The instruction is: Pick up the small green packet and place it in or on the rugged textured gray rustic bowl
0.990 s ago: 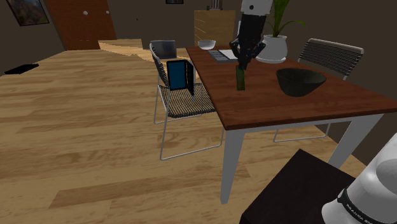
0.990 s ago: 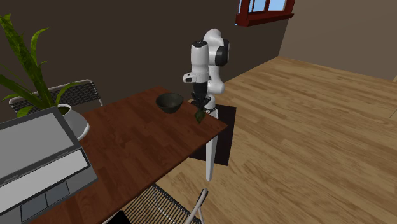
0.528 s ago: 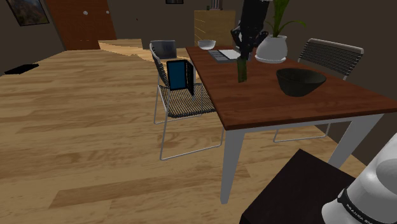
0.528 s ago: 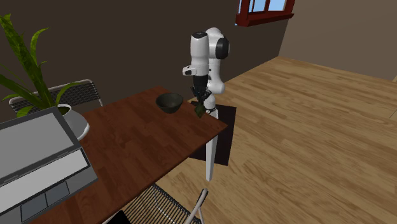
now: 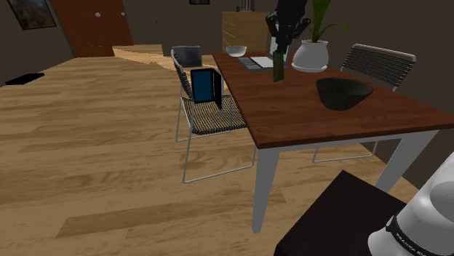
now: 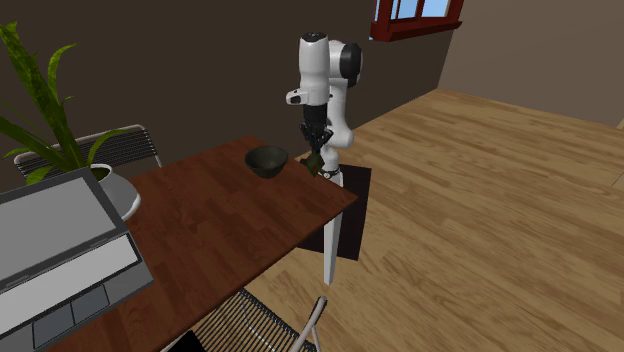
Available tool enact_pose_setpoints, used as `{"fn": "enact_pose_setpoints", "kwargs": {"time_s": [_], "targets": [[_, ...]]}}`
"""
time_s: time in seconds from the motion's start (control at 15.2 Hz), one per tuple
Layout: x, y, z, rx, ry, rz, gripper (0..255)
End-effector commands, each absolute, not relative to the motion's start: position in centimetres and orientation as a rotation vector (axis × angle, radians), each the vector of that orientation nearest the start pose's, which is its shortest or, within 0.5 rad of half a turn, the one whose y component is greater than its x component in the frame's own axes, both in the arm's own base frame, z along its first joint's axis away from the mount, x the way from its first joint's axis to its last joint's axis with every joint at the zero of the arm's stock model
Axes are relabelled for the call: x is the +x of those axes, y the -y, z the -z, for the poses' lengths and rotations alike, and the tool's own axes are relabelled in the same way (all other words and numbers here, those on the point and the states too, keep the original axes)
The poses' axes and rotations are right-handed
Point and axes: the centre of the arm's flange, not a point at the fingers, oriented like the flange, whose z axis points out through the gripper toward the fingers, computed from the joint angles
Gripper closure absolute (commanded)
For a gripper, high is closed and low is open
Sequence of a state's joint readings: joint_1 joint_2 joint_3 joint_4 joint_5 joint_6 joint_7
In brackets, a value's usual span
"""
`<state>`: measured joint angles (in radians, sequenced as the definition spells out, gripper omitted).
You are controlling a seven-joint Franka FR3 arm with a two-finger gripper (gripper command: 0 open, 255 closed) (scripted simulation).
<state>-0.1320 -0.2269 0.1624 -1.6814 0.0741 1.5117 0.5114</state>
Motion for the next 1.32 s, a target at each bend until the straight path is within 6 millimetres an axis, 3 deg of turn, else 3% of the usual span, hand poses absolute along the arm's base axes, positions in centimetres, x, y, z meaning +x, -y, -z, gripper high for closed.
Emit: {"fn": "enact_pose_setpoints", "kwargs": {"time_s": [0.0,0.33,1.25], "targets": [[47.6,-3.3,-69.3,-3.003,-0.731,0.065,255],[47.6,-3.3,-71.6,-3.003,-0.731,0.065,255],[38.5,12.3,-75.1,-3.003,-0.731,0.065,255]]}}
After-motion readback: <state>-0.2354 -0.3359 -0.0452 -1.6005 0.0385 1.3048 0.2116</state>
